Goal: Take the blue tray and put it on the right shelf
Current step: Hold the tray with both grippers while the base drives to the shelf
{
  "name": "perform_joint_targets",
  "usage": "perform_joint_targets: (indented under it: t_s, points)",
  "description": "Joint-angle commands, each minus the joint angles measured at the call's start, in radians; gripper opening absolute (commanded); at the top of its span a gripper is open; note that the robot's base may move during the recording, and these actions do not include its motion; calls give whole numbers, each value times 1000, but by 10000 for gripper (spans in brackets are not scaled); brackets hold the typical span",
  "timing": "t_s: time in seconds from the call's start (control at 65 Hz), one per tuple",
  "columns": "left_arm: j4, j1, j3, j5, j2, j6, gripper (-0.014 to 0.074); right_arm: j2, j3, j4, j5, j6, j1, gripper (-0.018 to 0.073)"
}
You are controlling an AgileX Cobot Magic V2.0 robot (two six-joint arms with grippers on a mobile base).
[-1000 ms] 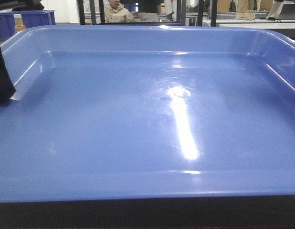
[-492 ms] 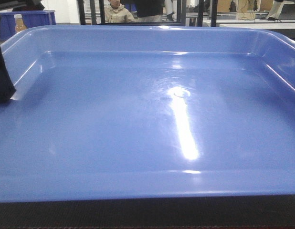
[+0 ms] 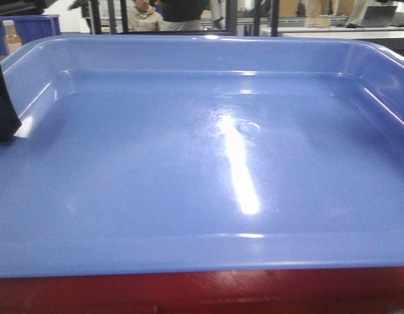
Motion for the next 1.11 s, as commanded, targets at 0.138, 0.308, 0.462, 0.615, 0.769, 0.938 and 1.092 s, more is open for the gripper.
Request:
perform_joint_targets:
  t_s: [0.138, 0.308, 0.462, 0.615, 0.769, 0.938, 1.092]
  points:
    - [27, -7, -21, 2, -25, -18, 4, -24, -27, -39, -17, 13, -1, 193]
    - [16, -7, -21, 2, -25, -18, 4, -24, -27, -39, -17, 13, -1, 193]
    - [16, -7, -21, 2, -25, -18, 4, -24, -27, -39, -17, 13, -1, 193]
    - [16, -7, -21, 2, -25, -18, 4, -24, -27, -39, -17, 13, -2, 193]
    - [16, -7, -21, 2, -25, -18, 4, -24, -27, -39, -17, 13, -2, 193]
    - [16, -7, -21, 2, -25, -18, 4, -24, -27, -39, -17, 13, -2, 193]
    - [16, -7, -21, 2, -25, -18, 4, -24, -27, -39, -17, 13, -2, 193]
